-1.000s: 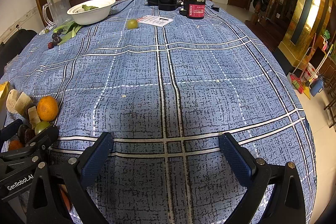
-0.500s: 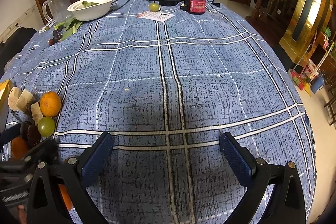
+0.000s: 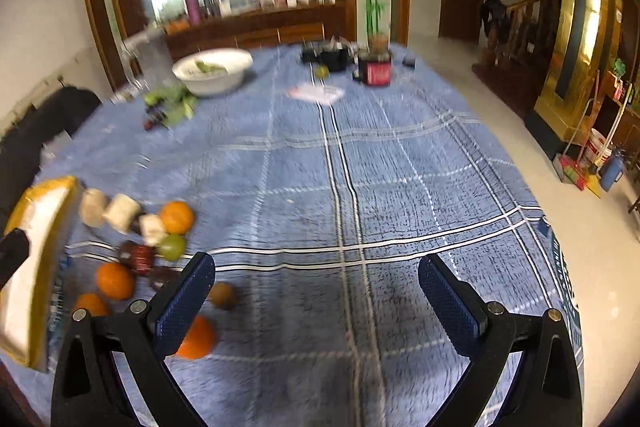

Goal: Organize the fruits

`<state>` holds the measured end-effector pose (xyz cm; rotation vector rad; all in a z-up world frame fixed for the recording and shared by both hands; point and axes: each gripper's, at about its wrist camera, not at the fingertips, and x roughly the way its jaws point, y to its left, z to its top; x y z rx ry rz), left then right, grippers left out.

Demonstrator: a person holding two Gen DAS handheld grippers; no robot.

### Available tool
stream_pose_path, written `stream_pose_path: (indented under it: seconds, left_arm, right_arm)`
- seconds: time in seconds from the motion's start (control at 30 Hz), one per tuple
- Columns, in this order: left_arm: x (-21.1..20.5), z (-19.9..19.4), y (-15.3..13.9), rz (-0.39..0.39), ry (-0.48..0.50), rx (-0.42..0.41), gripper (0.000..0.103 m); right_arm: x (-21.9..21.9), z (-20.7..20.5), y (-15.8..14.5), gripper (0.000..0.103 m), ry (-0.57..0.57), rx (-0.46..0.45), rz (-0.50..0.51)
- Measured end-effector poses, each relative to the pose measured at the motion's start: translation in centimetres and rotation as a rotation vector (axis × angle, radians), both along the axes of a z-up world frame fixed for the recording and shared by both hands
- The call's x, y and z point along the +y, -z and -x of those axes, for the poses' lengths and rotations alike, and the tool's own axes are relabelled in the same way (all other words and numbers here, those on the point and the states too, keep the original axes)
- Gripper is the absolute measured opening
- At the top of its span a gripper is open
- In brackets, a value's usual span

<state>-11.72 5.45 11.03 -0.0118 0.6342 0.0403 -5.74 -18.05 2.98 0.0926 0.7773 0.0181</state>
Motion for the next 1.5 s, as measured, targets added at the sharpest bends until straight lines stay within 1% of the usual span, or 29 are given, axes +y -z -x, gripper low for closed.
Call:
stream_pose_path:
  seconds: [0.1, 0.23, 0.27, 0.3, 0.37, 0.43, 0.57, 0.7, 0.9, 1.27, 1.5]
  left_arm:
    - [0.2, 0.8, -0.1, -0.027, -0.009, -0.015, 0.103]
    - [0.7, 1.6, 0.5, -0.002, 0.012, -0.015, 0.103]
    - [1.1, 1.7, 0.8, 0.013, 0.023, -0.017, 0.103]
    - [1.2, 1.9, 0.9, 0.018, 0.029, -0.008, 0.103]
    - [1.8, 1.7, 1.3, 0.026, 0.026, 0.021, 0.103]
    - [2.4, 1.8, 1.5, 0.023, 0.01, 0.027, 0.103]
    - [3.2, 1.6, 1.9, 0.018, -0.019, 0.05, 0.103]
    - [3.4, 1.3, 2.4, 0.026, -0.014, 0.073, 0.103]
    - [3.0, 0.9, 3.5, 0.015, 0.001, 0.102, 0.103]
    - [4.2, -0.6, 5.3, 0.073, 0.013, 0.174, 0.103]
    - [6.8, -1.3, 5.0, 0.161, 0.006, 0.182, 0.103]
  right_arm:
    - [0.6, 2.0, -0.9, 0.102, 0.003, -0.063, -0.018]
    - [1.7, 4.6, -1.6, 0.102, -0.004, -0.194, -0.013]
    - [2.0, 4.9, -1.6, 0.102, -0.013, -0.202, -0.01]
    - [2.1, 4.9, -1.5, 0.102, -0.024, -0.192, -0.013]
    - [2.4, 4.5, -0.9, 0.102, -0.064, -0.136, -0.04]
    - [2.4, 4.5, -0.5, 0.102, -0.071, -0.103, -0.056]
    - [2.6, 5.0, 0.4, 0.102, -0.08, -0.075, -0.066]
    - [2.8, 5.1, 1.2, 0.102, -0.091, -0.05, -0.083]
    - [3.7, 5.2, 2.2, 0.102, -0.132, -0.023, -0.058]
    - [4.1, 4.4, 3.3, 0.102, -0.17, 0.032, -0.058]
    - [4.4, 4.2, 3.4, 0.102, -0.193, 0.05, -0.054]
